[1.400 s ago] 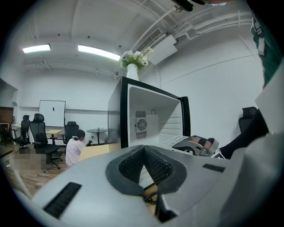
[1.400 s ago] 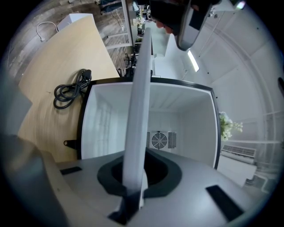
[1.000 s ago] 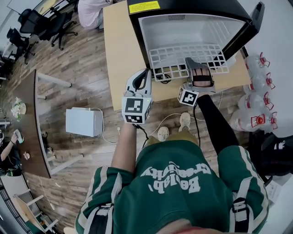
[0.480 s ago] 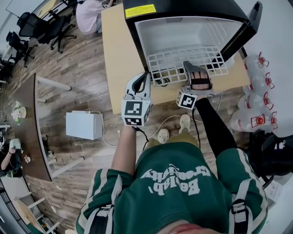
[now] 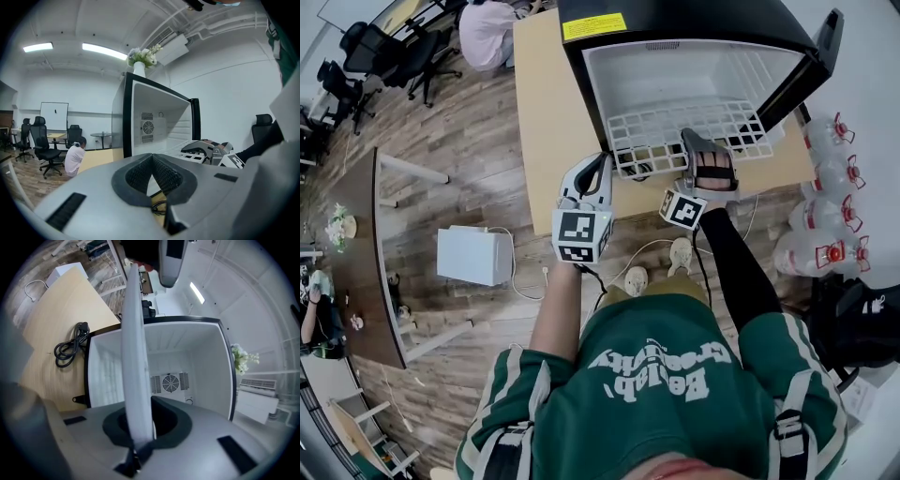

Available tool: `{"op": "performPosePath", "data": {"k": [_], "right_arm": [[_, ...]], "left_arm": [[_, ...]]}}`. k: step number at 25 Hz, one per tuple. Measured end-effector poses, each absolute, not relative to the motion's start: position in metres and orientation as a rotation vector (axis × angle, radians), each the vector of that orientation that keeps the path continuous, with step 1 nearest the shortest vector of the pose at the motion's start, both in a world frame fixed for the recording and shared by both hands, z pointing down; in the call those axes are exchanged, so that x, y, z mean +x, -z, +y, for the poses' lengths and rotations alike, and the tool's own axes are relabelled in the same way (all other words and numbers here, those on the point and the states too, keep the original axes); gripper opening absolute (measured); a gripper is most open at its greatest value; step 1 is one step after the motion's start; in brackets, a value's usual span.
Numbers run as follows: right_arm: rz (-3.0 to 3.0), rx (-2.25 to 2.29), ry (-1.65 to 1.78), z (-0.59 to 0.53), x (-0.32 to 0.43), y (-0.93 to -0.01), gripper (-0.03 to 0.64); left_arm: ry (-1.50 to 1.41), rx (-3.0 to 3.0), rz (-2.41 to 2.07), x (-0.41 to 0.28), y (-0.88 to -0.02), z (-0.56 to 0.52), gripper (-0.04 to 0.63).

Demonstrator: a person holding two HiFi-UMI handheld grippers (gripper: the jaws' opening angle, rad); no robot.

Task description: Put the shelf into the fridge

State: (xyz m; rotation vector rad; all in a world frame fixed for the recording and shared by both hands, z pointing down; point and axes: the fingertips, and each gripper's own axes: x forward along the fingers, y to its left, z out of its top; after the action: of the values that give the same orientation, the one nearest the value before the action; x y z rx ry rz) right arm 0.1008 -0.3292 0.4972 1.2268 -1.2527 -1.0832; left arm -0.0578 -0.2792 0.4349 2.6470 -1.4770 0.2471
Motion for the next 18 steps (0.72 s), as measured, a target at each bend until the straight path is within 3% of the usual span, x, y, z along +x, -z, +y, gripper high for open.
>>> {"op": "performPosePath", "data": {"k": [18], "right_arm": [[-1.243, 1.298, 1.045, -0.345, 0.098, -0.5, 0.029]], "left_arm": [[-0.247, 2.63, -1.462, -0.055, -0.442, -0.29, -0.002]]}}
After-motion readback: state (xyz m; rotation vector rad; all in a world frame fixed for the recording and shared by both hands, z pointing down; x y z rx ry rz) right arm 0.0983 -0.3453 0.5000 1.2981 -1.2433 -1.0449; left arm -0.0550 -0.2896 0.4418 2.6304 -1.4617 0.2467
